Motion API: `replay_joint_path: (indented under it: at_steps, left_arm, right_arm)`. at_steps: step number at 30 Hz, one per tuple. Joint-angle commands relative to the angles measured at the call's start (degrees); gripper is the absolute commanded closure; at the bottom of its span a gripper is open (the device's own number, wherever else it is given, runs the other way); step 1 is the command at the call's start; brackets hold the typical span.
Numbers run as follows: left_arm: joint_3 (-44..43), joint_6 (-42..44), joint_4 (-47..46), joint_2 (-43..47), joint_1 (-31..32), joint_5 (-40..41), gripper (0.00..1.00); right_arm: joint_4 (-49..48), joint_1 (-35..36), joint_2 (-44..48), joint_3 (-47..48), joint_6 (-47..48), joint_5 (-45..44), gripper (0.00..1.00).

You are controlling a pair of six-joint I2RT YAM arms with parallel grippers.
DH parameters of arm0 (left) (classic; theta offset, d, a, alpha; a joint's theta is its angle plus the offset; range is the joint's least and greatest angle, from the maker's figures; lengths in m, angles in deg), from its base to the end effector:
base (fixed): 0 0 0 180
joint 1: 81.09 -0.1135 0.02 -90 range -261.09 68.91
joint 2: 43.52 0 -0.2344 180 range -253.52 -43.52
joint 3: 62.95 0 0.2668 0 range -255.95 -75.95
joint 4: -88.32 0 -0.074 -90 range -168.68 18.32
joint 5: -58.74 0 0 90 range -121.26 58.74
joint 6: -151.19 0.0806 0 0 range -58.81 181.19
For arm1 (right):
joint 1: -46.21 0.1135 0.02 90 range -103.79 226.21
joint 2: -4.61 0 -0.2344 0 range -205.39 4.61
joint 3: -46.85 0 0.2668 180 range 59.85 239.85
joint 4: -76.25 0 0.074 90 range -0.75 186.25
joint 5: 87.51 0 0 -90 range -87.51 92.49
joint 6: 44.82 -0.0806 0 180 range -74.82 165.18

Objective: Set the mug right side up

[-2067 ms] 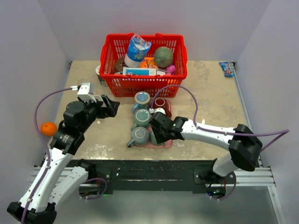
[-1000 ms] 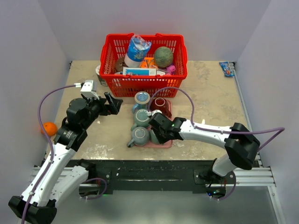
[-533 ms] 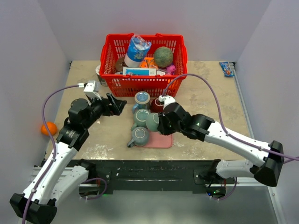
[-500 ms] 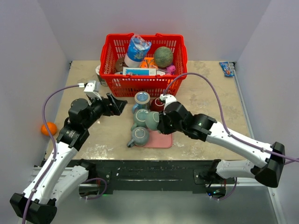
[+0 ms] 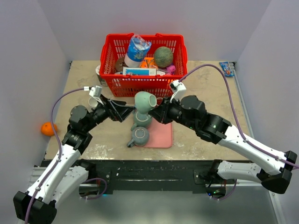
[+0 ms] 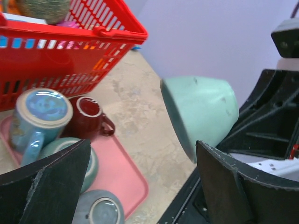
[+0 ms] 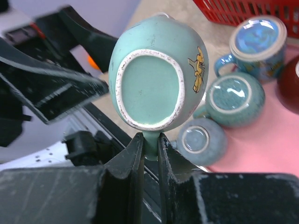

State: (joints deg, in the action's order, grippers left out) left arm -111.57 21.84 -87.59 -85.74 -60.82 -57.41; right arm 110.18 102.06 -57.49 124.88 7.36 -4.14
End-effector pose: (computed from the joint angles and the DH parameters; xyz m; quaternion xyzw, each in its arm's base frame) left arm 0.2295 -0.1226 0.3067 0.0491 0.6925 -0.4852 0.5317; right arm 0.1836 0.2541 0.3463 -0.0930 0.8030 0.3960 0.4356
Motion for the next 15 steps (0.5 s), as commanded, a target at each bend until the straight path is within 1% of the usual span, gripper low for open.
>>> replay_joint_path:
  at_steps: [1, 6, 7, 8, 11, 12, 15]
  left_arm:
    - [2.04, -6.96, -13.57, 1.00, 0.12, -7.06, 0.01]
    - [3.27, -10.92, -19.91, 0.73, 0.47, -11.37, 0.02]
    - [3.45, -11.36, -22.36, 0.30, 0.56, -12.25, 0.02]
    - [3.62, -12.23, -23.60, -0.06, 0.64, -14.08, 0.02]
    - [3.97, -14.60, -27.20, -1.55, 0.91, -15.41, 0.02]
    - [4.32, -15.48, -29.91, -2.07, 1.00, -15.86, 0.02]
    - [4.41, -18.73, -32.48, -4.36, 1.61, -15.42, 0.03]
  right_arm:
    - [-13.54, -0.13, 2.78, 2.55, -0.85, 0.48, 1.00]
    - [-19.43, -0.22, 2.34, 2.47, -0.41, 0.39, 1.00]
    - [-20.13, -0.13, 2.34, 2.38, -0.32, 0.31, 1.00]
    - [-21.44, -0.13, 2.25, 1.94, -0.15, 0.04, 1.00]
    - [-24.53, -0.13, 1.73, 1.76, 0.91, 0.40, 1.00]
    - [-24.97, -0.13, 1.38, 1.76, 1.34, 0.74, 1.00]
    - [-27.77, -0.13, 0.41, 1.67, 2.05, 1.27, 1.00]
